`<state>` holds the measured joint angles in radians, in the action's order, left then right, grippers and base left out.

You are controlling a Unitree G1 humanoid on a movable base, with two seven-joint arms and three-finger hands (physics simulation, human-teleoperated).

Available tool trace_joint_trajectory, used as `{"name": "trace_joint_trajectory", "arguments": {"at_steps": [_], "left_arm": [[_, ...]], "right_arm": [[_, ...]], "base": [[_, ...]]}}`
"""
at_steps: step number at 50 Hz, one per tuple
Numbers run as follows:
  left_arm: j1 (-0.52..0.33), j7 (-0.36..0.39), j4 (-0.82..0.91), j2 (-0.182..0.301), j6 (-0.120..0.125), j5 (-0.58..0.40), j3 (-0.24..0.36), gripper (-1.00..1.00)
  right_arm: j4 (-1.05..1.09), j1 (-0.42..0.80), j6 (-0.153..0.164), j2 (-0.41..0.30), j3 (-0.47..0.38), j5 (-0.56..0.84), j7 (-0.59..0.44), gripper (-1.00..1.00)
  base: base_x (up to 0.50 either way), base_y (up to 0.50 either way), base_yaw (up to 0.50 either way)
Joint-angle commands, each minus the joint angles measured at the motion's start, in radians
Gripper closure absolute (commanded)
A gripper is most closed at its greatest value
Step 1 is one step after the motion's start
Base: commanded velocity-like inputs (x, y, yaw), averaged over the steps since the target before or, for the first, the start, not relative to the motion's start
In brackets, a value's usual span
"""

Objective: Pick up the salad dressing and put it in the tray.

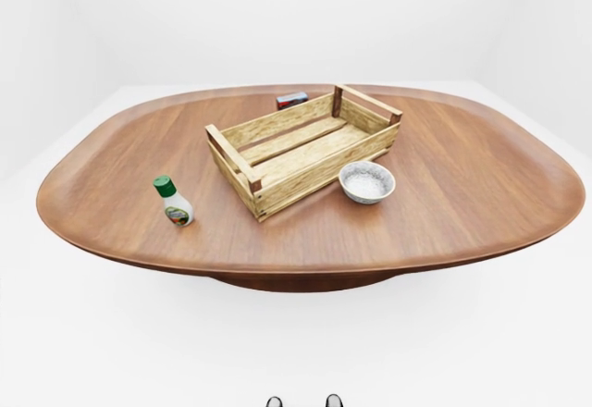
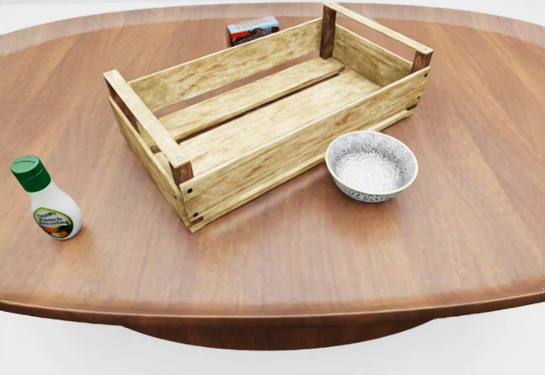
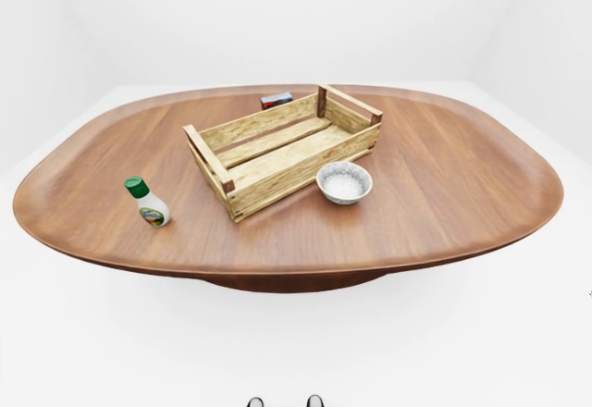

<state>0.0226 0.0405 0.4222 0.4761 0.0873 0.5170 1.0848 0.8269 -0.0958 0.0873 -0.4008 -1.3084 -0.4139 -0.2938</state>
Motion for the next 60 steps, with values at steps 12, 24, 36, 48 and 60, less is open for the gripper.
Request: {"name": "trace_joint_trajectory", "arguments": {"at_steps": [12, 24, 36, 48, 60], "left_arm": [[-0.003, 0.016, -0.090, 0.018, 0.000, -0.002, 0.001, -1.00], [0.009, 0.021, -0.109, 0.017, 0.000, 0.001, -0.002, -1.00], [0.011, 0.028, -0.127, 0.005, 0.000, -0.015, -0.020, -1.00], [0.011, 0.015, -0.073, 0.001, 0.000, -0.010, -0.006, -1.00], [0.007, 0.003, -0.030, 0.002, 0.000, -0.003, 0.004, -1.00]], "right_arm": [[0.044, 0.060, 0.000, 0.011, 0.094, 0.325, -0.066, -1.00], [-0.026, 0.048, 0.000, 0.040, 0.118, 0.361, -0.088, -1.00], [0.009, 0.049, 0.000, 0.052, 0.102, 0.273, -0.139, -1.00], [0.009, 0.026, 0.000, 0.055, 0.058, 0.096, -0.145, -1.00], [0.067, 0.026, 0.000, 0.030, 0.010, -0.057, -0.085, -1.00]], "base": [[0.29, 0.48, 0.00], [0.23, 0.50, 0.00], [0.25, 0.49, 0.00], [0.49, 0.13, 0.00], [0.50, 0.00, 0.00]]}}
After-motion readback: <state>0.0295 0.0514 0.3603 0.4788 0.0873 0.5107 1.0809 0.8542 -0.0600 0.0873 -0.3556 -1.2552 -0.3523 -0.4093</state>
